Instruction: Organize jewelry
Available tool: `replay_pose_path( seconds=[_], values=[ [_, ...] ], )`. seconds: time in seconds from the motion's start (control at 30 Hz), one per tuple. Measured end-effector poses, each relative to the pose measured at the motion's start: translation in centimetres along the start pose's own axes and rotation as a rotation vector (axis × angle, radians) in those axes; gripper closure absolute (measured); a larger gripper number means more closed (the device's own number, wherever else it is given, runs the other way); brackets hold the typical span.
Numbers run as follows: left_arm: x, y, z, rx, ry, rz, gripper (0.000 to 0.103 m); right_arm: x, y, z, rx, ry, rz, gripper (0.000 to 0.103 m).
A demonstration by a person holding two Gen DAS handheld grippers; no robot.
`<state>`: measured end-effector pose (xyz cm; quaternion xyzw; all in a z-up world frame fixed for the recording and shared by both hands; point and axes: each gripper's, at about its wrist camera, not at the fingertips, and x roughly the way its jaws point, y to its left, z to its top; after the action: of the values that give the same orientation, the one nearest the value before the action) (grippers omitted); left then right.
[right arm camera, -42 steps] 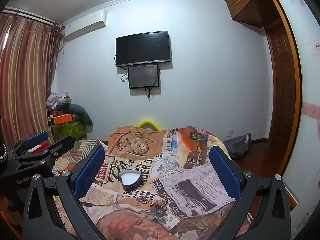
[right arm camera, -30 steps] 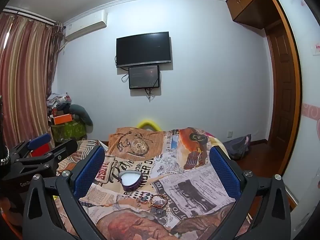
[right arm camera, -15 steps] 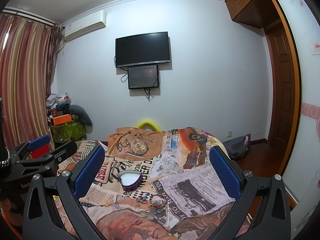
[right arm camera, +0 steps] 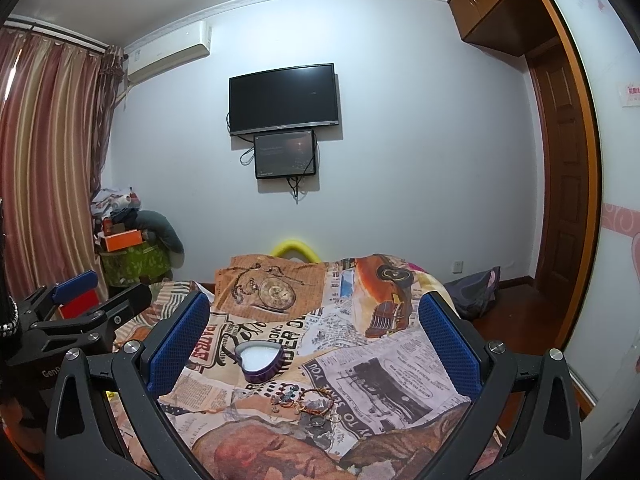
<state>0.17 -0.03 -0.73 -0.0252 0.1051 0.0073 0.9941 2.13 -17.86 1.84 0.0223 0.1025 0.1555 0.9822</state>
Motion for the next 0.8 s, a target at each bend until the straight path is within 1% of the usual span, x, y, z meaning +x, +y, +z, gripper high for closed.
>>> replay_pose_path(
  seconds=[0.8],
  values=[
    [0.20, 0.28, 0.04, -0.005, 0.012, 0.000, 0.000, 0.17, 0.19, -0.36, -0.001, 0.011, 0.009, 0.000]
  ],
)
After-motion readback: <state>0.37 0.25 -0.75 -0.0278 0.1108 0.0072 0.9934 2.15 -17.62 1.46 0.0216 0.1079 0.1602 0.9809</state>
